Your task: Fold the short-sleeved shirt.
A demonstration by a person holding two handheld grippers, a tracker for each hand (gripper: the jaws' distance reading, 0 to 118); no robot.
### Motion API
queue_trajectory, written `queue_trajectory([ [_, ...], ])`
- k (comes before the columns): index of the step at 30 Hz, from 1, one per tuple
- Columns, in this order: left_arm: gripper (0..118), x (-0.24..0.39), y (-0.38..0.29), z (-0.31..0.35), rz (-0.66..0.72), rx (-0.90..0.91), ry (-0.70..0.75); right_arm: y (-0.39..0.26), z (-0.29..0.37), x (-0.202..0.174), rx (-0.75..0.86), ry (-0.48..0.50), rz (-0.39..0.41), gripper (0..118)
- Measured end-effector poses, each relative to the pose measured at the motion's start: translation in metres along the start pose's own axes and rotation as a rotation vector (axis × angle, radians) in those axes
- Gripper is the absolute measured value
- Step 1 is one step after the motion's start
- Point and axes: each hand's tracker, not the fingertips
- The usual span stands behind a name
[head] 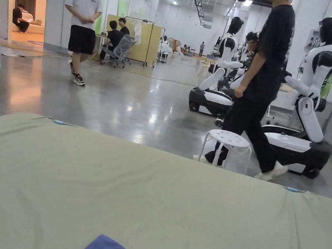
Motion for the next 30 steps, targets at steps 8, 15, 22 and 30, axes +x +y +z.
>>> queue_trajectory([
  [8, 3, -0.002, -0.003, 0.003, -0.011, -0.03, 0.017, 0.003, 0.0, -0.012, -0.004, -0.037, 0.055, 0],
  [15, 3, -0.015, -0.014, 0.007, -0.016, -0.092, 0.027, 0.001, -0.002, -0.015, -0.011, -0.004, 0.06, 0],
  [22, 45, -0.064, -0.04, 0.007, 0.144, -0.239, 0.045, -0.011, -0.006, -0.016, -0.065, 0.033, 0.016, 0],
  [30, 61, -0.111, -0.116, -0.041, 0.45, -0.462, 0.008, -0.022, -0.017, -0.016, -0.134, 0.049, -0.026, 0],
])
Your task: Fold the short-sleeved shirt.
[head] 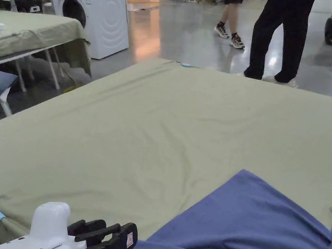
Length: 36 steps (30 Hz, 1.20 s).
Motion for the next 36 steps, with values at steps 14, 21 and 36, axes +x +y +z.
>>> queue_trajectory([
  [14, 36, -0.016, -0.038, -0.074, -0.07, -0.224, 0.239, -0.013, -0.011, 0.0, -0.099, -0.037, -0.001, 0],
  [21, 19, -0.006, -0.042, -0.08, -0.125, -0.256, 0.24, -0.011, -0.018, 0.006, -0.128, -0.039, -0.046, 0],
  [36, 18, 0.001, -0.041, -0.084, -0.139, -0.286, 0.246, 0.022, -0.353, 0.139, -0.612, -0.087, 0.044, 98],
])
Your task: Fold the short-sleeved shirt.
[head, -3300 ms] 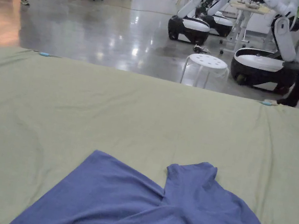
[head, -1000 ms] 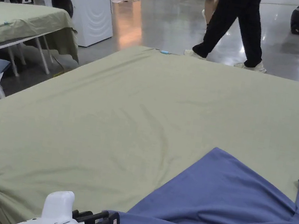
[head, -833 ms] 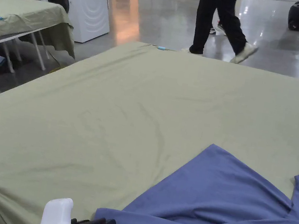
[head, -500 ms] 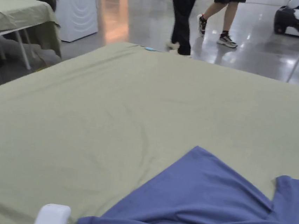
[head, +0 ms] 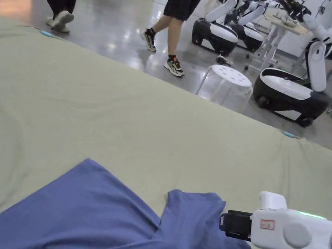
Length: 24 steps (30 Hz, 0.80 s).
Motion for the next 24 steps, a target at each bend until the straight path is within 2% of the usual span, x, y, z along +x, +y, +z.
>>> queue_trajectory([
  [2, 18, -0.002, 0.002, 0.001, 0.006, -0.004, -0.011, 0.004, -0.025, 0.004, -0.072, -0.038, -0.032, 91],
  [3, 18, -0.003, 0.003, 0.001, 0.014, -0.007, -0.017, 0.004, -0.032, 0.005, -0.11, -0.058, -0.041, 69],
  [4, 18, -0.003, 0.004, 0.001, 0.019, -0.01, -0.02, -0.001, -0.036, 0.003, -0.144, -0.064, -0.021, 40],
  [5, 18, -0.003, 0.004, 0.0, 0.025, -0.012, -0.022, -0.006, -0.038, 0.005, -0.113, -0.044, -0.011, 23],
  [6, 18, -0.006, 0.003, -0.002, 0.031, -0.01, -0.023, -0.008, -0.032, 0.0, -0.072, -0.078, 0.026, 21],
  [8, 17, -0.007, 0.002, -0.004, 0.046, -0.004, -0.026, -0.009, -0.032, -0.005, -0.109, -0.06, 0.071, 7],
  [11, 17, -0.005, 0.004, 0.0, 0.043, 0.001, -0.027, -0.006, -0.029, 0.005, -0.089, -0.051, 0.042, 3],
  [13, 13, -0.008, 0.007, 0.004, 0.063, 0.007, -0.049, -0.004, -0.012, 0.01, -0.017, -0.037, 0.024, 3],
  [14, 9, -0.014, 0.009, 0.009, 0.147, 0.046, -0.115, -0.003, 0.005, 0.011, 0.042, -0.039, 0.034, 3],
  [16, 8, -0.029, 0.015, 0.03, 0.324, 0.125, -0.219, 0.0, 0.044, 0.013, 0.126, -0.005, 0.04, 3],
  [17, 7, -0.028, 0.021, 0.043, 0.317, 0.175, -0.242, -0.004, 0.077, 0.001, 0.17, 0.013, 0.051, 3],
  [20, 6, -0.005, 0.049, 0.08, 0.184, 0.287, -0.255, 0.001, 0.143, 0.002, 0.303, 0.003, 0.07, 2],
  [22, 6, -0.004, 0.077, 0.09, 0.206, 0.333, -0.371, 0.004, 0.193, -0.001, 0.39, -0.004, 0.073, 2],
  [24, 6, 0.006, 0.108, 0.1, 0.171, 0.4, -0.406, 0.009, 0.233, 0.003, 0.464, -0.016, 0.064, 2],
])
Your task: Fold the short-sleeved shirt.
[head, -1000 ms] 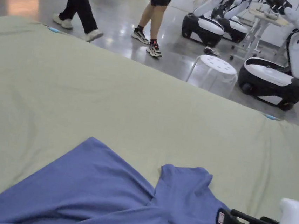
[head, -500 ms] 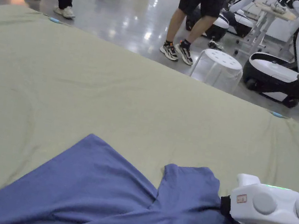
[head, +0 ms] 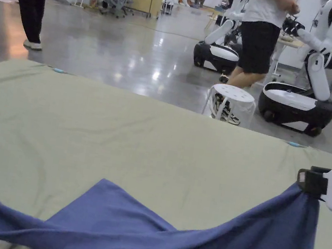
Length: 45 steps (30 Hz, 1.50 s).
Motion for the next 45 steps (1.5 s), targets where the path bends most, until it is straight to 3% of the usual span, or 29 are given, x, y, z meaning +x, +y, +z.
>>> queue_trajectory([
  [3, 6, 0.036, 0.048, -0.012, -0.111, 0.058, -0.064, 0.032, 0.044, 0.012, 0.095, -0.018, -0.036, 2],
  [8, 6, 0.083, 0.128, -0.039, -0.198, 0.143, -0.112, 0.083, 0.086, 0.031, 0.224, -0.135, -0.054, 2],
  [17, 6, 0.125, 0.237, -0.114, -0.286, 0.154, -0.094, 0.187, 0.061, 0.064, 0.289, -0.241, -0.085, 2],
  [27, 6, 0.134, 0.279, -0.186, -0.295, 0.125, -0.03, 0.224, 0.007, 0.053, 0.279, -0.288, -0.122, 2],
  [34, 6, 0.101, 0.239, -0.213, -0.289, 0.04, -0.004, 0.173, -0.043, 0.033, 0.166, -0.18, -0.114, 2],
  [35, 6, 0.09, 0.226, -0.215, -0.286, 0.02, -0.004, 0.159, -0.05, 0.031, 0.136, -0.11, -0.125, 2],
  [40, 6, 0.029, 0.145, -0.204, -0.186, -0.072, -0.019, 0.068, -0.072, 0.017, 0.039, -0.028, -0.196, 2],
  [45, 6, -0.029, 0.062, -0.144, -0.067, -0.125, -0.048, -0.044, -0.034, 0.006, -0.042, 0.045, -0.299, 2],
])
